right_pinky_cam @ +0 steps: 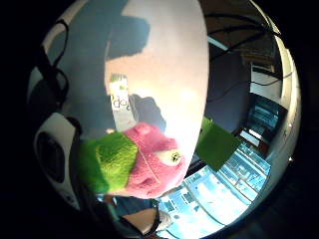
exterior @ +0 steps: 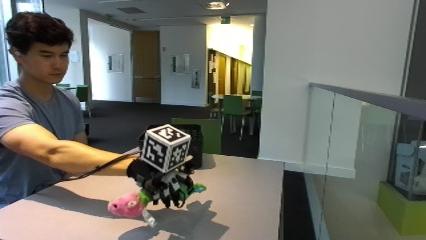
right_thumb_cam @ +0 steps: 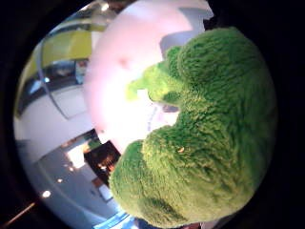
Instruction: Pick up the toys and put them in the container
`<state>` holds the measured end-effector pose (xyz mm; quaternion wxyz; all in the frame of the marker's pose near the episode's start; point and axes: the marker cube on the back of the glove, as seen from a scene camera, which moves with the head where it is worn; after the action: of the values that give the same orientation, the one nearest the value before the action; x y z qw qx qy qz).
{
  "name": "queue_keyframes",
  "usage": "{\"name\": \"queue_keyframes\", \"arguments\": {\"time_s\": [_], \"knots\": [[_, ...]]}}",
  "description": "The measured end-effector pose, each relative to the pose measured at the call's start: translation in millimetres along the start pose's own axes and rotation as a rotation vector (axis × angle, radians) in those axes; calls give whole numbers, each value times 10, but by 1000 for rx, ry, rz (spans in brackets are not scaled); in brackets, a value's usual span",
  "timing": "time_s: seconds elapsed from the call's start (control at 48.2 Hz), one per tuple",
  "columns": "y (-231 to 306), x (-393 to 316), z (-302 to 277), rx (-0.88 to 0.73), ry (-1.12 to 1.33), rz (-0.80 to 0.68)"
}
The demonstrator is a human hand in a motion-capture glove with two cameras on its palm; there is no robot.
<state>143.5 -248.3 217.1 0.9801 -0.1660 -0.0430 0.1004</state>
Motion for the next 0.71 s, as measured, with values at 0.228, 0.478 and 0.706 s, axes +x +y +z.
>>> {"name": "queue_keyframes", "arguments": {"time_s": [0.228,0.478,0.706], "knots": [[450,-267,-594,101,15,-33],[1161,-919,-1200,213,46,-123],[2022,-1912,-1616,296,42,-267]]}}
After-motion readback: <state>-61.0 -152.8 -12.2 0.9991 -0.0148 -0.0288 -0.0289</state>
